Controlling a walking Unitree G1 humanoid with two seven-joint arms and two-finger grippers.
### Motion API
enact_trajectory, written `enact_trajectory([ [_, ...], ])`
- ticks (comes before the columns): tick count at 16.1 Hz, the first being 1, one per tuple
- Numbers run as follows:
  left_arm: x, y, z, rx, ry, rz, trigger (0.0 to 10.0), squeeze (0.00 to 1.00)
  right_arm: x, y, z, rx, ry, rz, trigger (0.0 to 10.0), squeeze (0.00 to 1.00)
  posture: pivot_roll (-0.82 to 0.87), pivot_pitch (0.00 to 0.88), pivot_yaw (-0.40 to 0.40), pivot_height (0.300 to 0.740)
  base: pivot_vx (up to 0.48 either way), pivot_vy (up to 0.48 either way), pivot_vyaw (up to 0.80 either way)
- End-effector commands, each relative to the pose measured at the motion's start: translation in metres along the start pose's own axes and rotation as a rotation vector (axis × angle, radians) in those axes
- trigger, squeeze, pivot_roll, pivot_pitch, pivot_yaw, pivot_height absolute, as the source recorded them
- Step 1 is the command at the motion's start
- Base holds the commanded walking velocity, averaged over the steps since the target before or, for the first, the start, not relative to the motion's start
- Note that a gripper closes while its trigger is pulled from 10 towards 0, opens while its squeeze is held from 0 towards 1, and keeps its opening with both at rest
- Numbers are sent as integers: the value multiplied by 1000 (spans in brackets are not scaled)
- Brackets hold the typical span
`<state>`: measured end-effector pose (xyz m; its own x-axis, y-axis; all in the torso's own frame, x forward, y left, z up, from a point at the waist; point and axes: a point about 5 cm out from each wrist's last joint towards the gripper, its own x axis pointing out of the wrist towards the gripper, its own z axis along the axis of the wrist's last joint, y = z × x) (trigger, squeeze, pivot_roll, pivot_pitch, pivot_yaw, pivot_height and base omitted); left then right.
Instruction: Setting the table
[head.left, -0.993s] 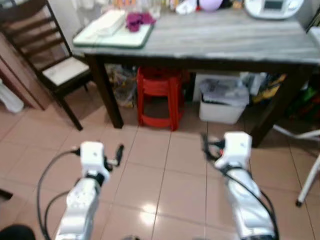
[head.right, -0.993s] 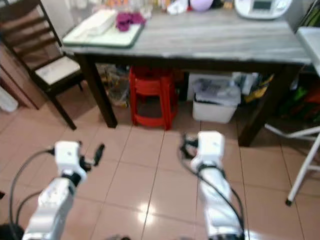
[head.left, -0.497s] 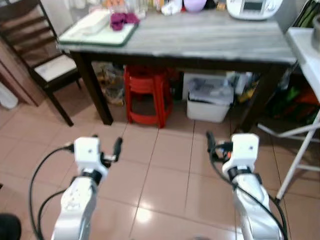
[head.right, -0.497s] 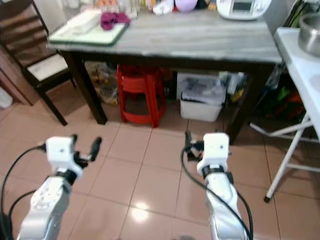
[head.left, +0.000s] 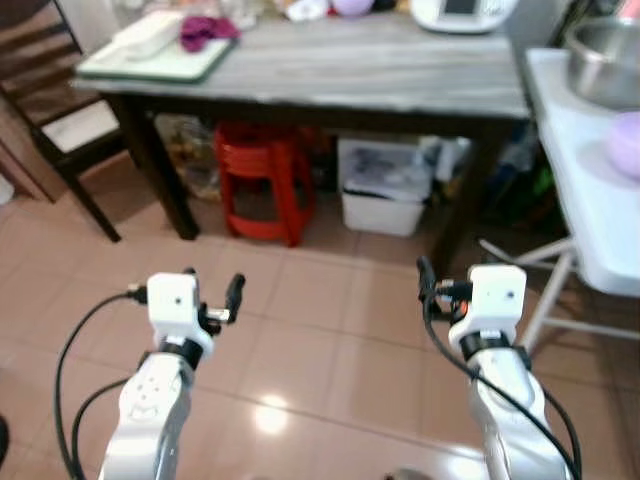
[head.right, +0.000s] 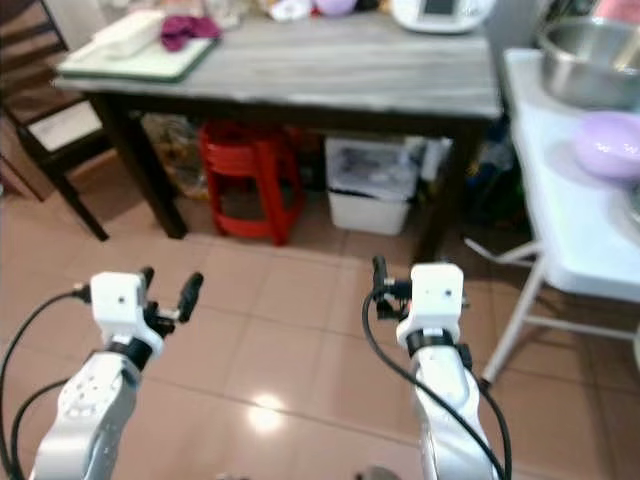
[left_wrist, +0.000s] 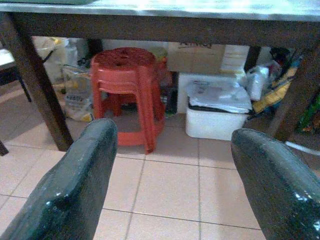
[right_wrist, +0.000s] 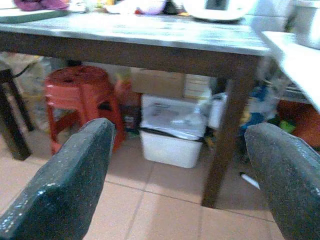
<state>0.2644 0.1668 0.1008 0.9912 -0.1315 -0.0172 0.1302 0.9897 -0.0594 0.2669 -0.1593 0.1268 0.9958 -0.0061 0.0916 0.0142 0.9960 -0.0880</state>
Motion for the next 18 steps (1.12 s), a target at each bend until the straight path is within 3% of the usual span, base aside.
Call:
enact_trajectory([
  [1, 3, -10, 0, -9, 6, -31, 10000, 0, -3, -9, -1, -16, 11, -33, 10000, 0, -101, 149, 79, 740, 0, -480, -488],
  [4, 5, -12, 0, -13, 9, -37, 10000, 0, -5, -9, -2, -16, 16, -35, 10000, 0, -104, 152, 80, 740, 0, -480, 0],
  [7, 4, -11, 0, -9, 15, -40, 10000, 0, -4, -6, -2, -8, 26, -29, 10000, 0, -97, 150, 79, 740, 0, -480, -773],
  [9, 5, -11, 0, -8, 16, -38, 10000, 0, -3, -5, -2, -8, 25, -24, 10000, 0, -95, 149, 79, 740, 0, -480, 0],
  [14, 9, -9, 7, -7, -14, -16, 10000, 0, 1, -2, 0, -9, 16, -2, 10000, 0, -88, 147, 75, 740, 0, 0, 0],
  [15, 11, -9, 11, -55, -26, -24, 10000, 0, 2, -2, 0, -9, 14, 1, 10000, 0, -90, 143, 76, 740, 0, 0, 0],
  [18, 13, -12, 14, -67, -39, -37, 10000, 0, 4, -1, 1, -8, 8, 2, 10000, 0, -92, 143, 79, 740, 0, 0, 0],
])
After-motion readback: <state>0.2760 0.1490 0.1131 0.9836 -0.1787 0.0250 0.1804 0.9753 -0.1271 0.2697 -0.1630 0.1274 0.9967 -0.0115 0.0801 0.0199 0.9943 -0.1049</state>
